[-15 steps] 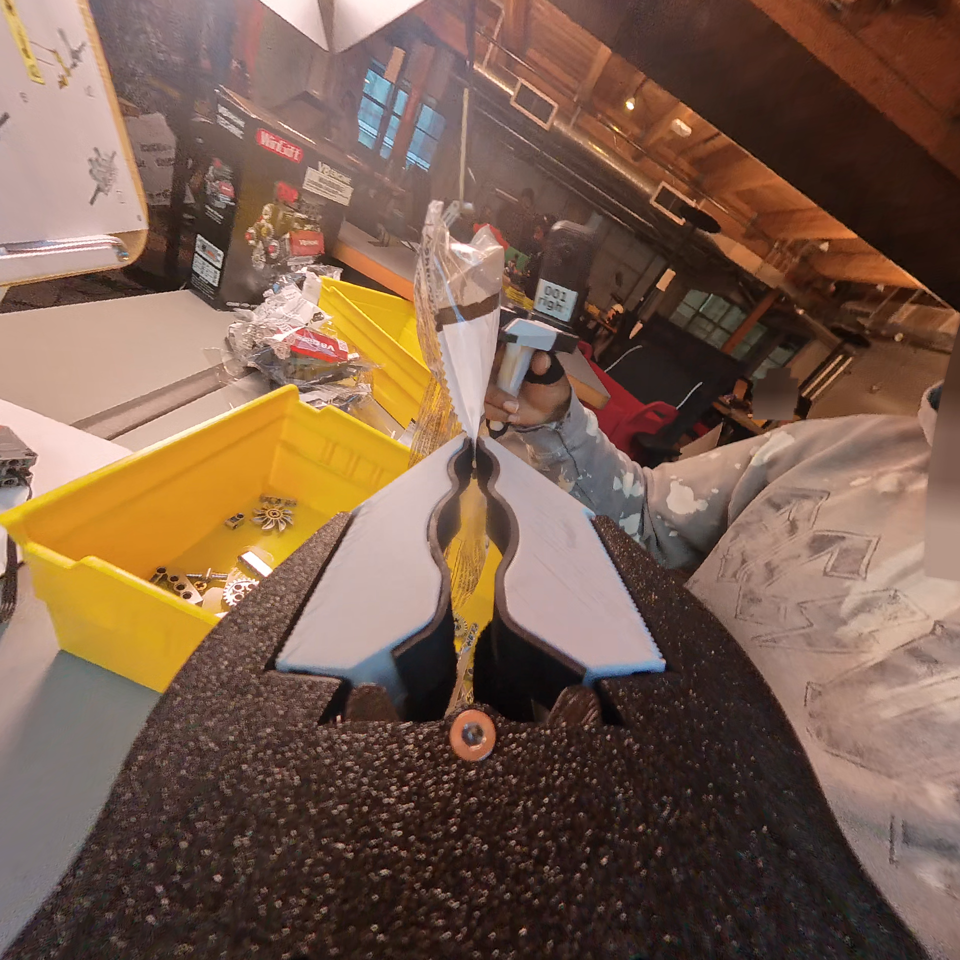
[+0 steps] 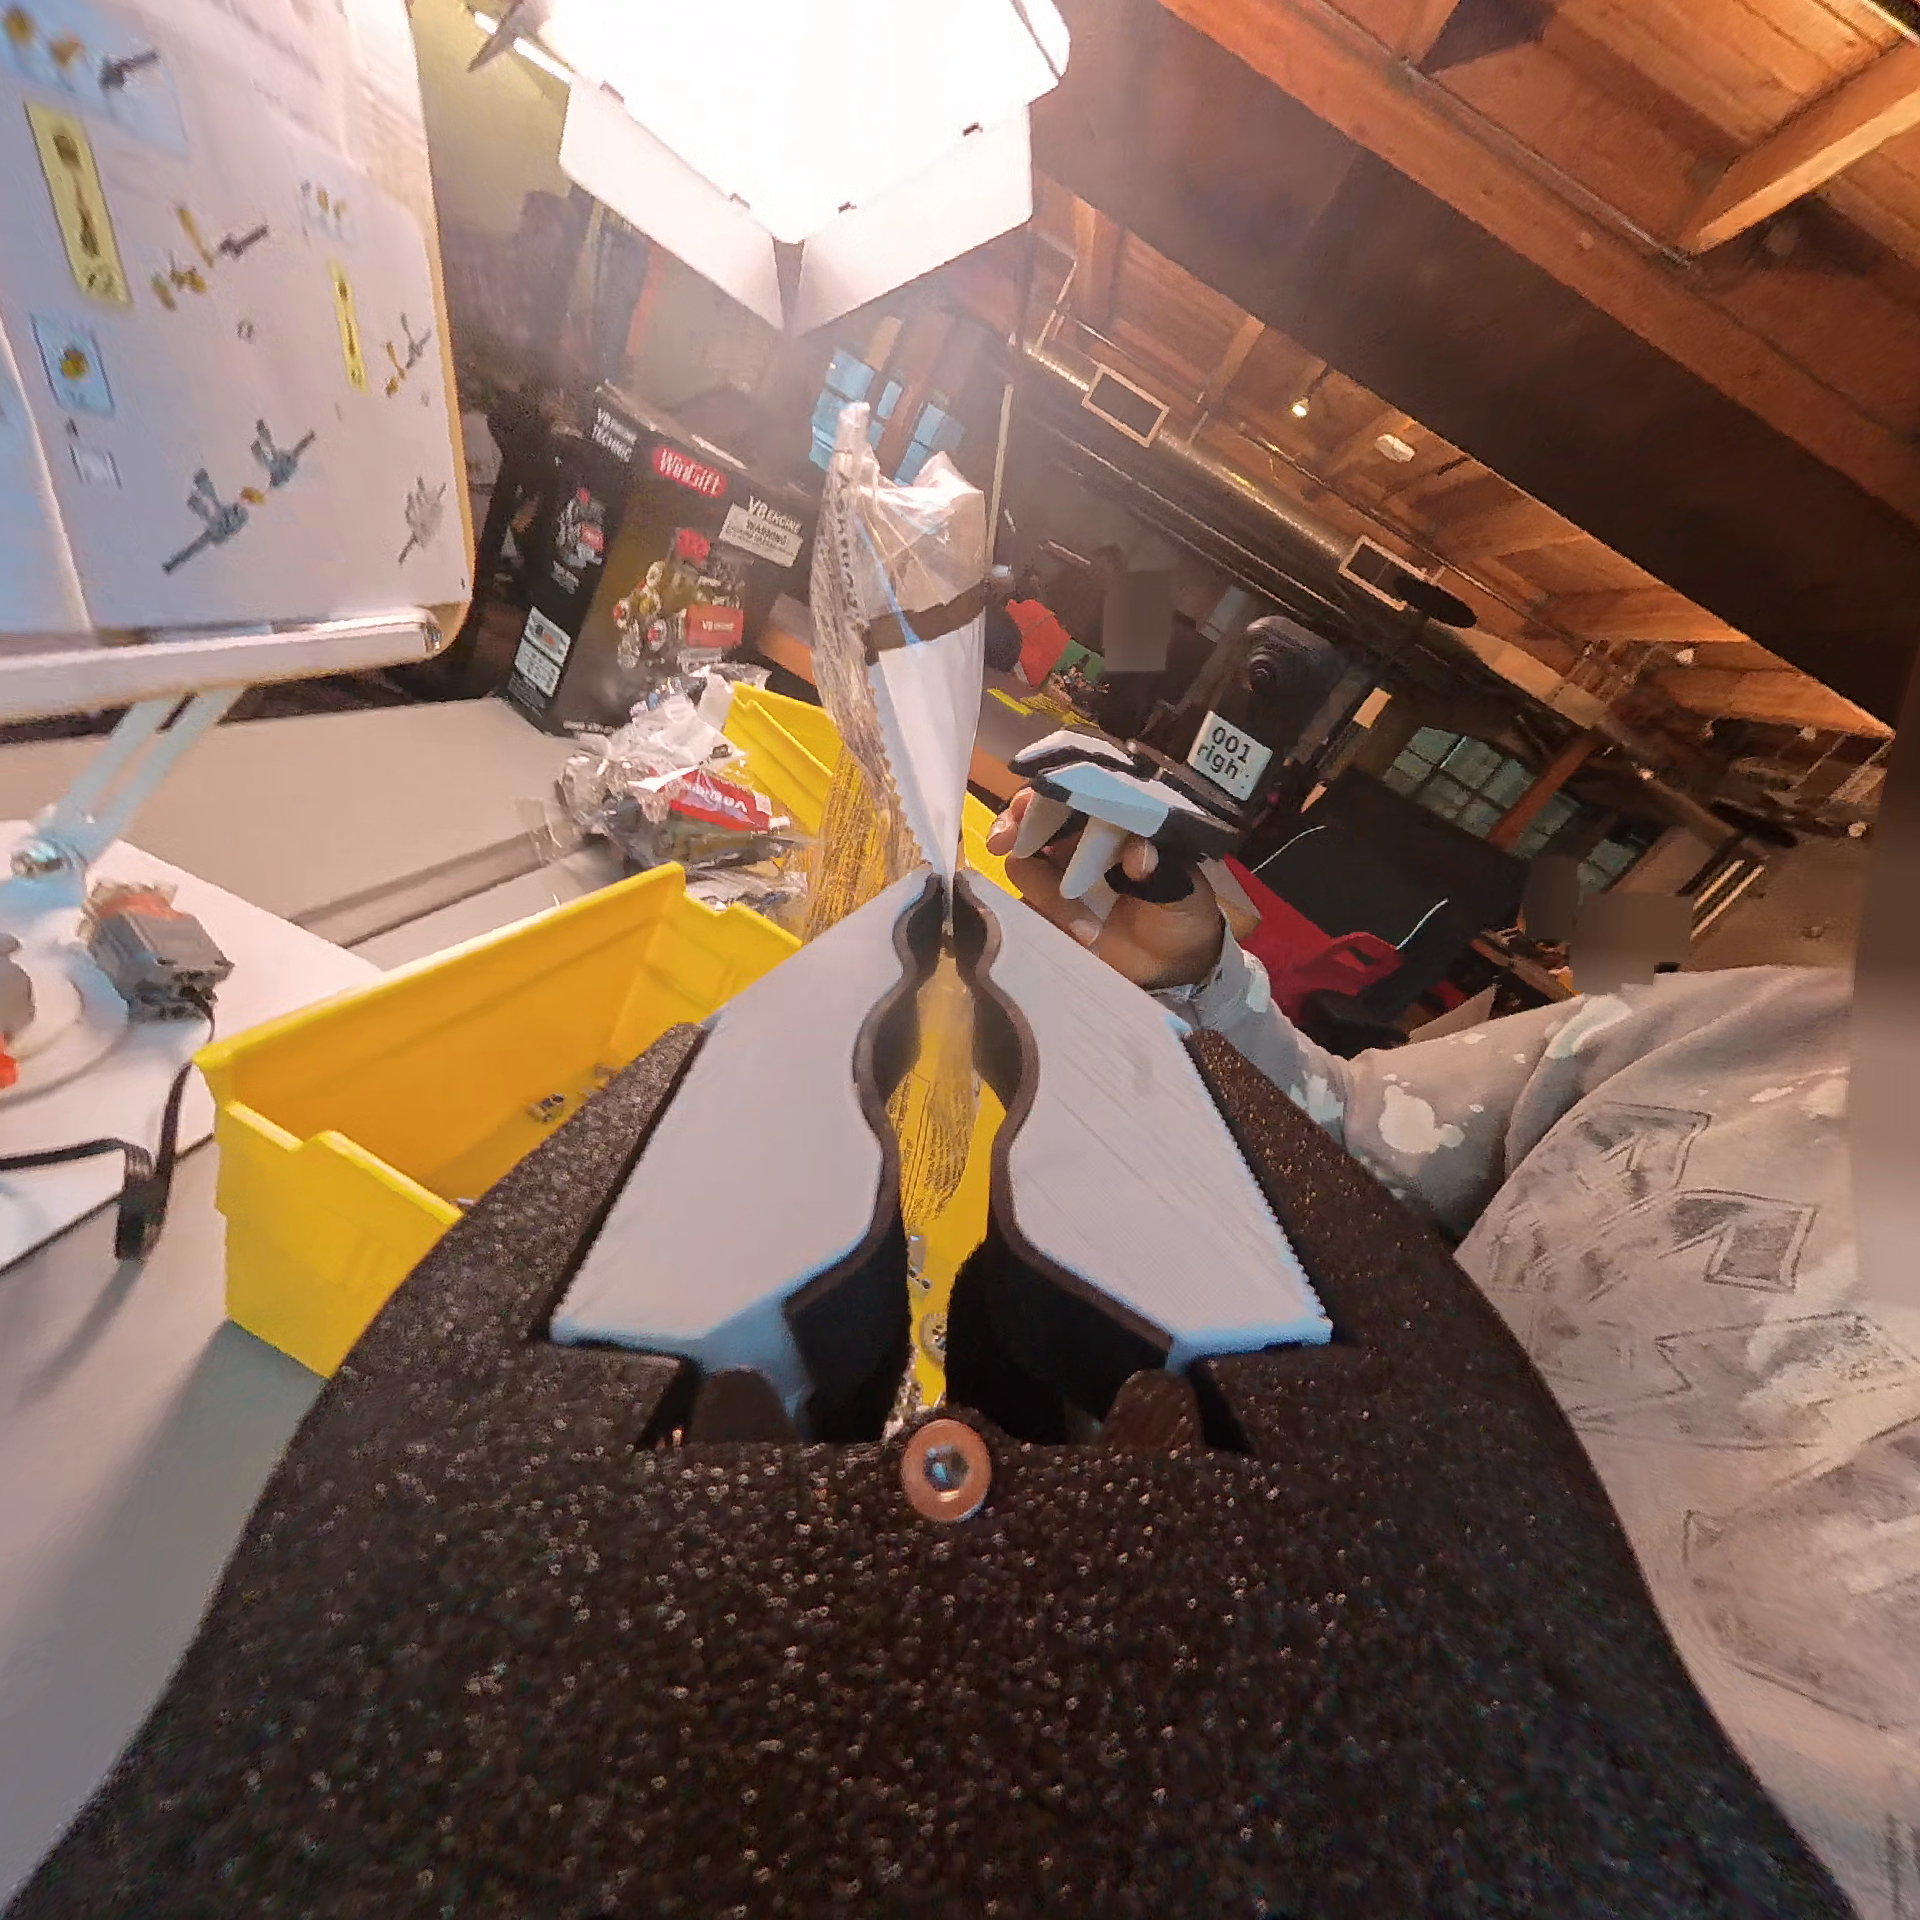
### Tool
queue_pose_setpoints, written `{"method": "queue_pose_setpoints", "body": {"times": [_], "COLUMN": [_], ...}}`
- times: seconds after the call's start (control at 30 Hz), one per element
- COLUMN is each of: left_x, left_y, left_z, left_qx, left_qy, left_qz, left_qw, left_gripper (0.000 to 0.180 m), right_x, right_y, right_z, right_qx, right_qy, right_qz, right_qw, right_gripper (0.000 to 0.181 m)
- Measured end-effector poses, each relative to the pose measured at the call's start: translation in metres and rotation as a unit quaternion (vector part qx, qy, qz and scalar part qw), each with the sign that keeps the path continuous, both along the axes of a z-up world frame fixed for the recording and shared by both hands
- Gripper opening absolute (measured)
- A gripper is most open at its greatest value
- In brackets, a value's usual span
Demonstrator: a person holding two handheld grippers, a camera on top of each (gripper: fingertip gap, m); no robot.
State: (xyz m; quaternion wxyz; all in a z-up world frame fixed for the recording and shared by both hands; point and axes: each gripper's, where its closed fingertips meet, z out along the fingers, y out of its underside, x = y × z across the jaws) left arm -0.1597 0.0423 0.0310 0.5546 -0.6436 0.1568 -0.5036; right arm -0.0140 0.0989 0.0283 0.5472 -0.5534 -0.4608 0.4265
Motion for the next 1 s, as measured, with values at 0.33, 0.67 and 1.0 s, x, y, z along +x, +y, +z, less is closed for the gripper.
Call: {"method": "queue_pose_setpoints", "body": {"times": [0.33, 0.67, 1.0], "left_x": [0.041, 0.046, 0.033], "left_y": [-0.041, -0.028, -0.010], "left_z": [0.020, 0.007, -0.007], "left_qx": [0.182, 0.170, 0.132], "left_qy": [0.106, 0.171, 0.240], "left_qz": [-0.051, -0.011, 0.060], "left_qw": [0.976, 0.970, 0.960], "left_gripper": [0.000, 0.002, 0.004], "right_x": [-0.007, 0.002, 0.030], "right_y": [-0.022, -0.047, -0.047], "right_z": [-0.003, 0.010, 0.015], "right_qx": [0.015, 0.096, 0.168], "right_qy": [0.008, -0.001, -0.065], "right_qz": [0.088, 0.129, 0.110], "right_qw": [0.996, 0.987, 0.977], "right_gripper": [0.068, 0.005, 0.004]}}
